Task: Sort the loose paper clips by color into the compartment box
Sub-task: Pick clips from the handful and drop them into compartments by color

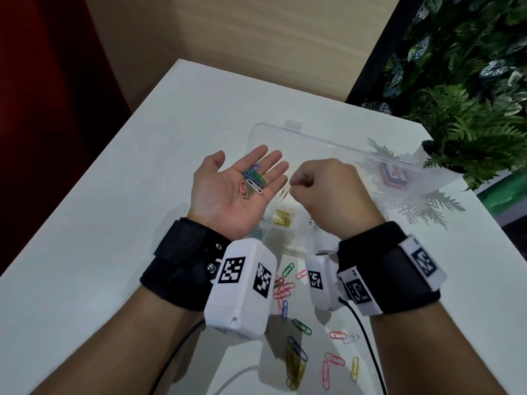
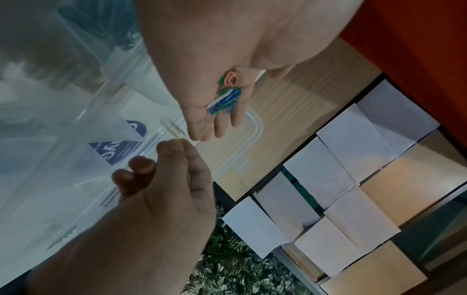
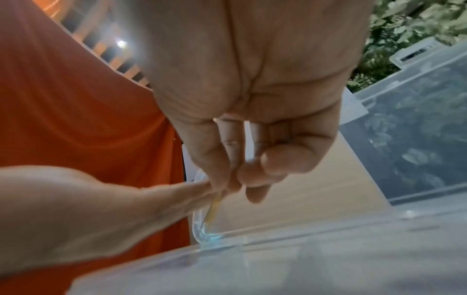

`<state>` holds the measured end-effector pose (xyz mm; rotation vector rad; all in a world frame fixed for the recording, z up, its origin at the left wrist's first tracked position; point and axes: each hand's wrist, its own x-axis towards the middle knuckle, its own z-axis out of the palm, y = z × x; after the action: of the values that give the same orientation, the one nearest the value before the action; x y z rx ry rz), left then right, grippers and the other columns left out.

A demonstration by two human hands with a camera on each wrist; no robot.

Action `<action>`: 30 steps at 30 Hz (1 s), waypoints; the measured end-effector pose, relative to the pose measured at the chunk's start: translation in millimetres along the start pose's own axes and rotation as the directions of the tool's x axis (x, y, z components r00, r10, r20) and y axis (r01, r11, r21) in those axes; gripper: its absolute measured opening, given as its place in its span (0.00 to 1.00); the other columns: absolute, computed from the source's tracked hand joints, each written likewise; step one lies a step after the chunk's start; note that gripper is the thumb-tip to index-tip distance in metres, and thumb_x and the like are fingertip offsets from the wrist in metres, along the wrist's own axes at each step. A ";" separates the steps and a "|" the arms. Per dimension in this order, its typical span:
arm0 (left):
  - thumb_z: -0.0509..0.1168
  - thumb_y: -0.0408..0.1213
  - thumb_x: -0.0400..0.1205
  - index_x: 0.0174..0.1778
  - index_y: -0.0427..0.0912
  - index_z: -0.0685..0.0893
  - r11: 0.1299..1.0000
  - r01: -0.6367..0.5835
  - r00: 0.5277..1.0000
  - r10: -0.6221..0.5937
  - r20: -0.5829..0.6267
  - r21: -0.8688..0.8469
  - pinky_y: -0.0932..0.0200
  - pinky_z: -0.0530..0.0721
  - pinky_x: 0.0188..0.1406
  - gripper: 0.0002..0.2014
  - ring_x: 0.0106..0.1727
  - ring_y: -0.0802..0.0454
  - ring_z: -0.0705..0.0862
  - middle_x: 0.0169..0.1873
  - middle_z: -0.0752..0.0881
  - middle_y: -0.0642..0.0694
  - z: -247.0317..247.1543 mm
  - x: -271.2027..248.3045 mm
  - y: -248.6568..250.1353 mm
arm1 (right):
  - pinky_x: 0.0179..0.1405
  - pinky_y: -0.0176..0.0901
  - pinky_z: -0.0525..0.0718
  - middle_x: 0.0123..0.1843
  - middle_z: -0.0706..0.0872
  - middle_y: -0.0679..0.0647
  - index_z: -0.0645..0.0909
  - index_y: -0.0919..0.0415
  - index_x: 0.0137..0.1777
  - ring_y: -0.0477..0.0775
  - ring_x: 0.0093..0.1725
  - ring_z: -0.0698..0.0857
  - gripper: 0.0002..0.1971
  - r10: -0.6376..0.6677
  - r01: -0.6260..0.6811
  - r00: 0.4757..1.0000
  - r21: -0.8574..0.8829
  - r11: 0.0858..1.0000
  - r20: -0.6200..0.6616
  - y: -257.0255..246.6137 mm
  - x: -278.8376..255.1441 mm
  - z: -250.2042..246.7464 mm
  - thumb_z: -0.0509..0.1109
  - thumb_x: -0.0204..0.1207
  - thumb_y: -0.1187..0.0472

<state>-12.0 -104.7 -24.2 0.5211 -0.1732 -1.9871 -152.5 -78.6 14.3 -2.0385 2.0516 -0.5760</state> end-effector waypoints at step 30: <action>0.47 0.48 0.86 0.71 0.26 0.74 0.994 0.101 0.988 -0.093 0.124 -0.052 0.37 0.81 0.58 0.29 0.65 0.29 0.81 0.68 0.76 0.23 -0.9 -3.7 6.7 | 0.29 0.36 0.72 0.27 0.79 0.47 0.81 0.54 0.35 0.48 0.29 0.77 0.06 -0.099 0.074 0.993 0.291 0.954 0.071 -11.4 19.3 -1.5 0.75 0.71 0.59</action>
<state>-4.7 -104.4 -21.7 0.3774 -0.1670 -2.1138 -143.3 -97.3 22.8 -1.9512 1.7219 -0.7430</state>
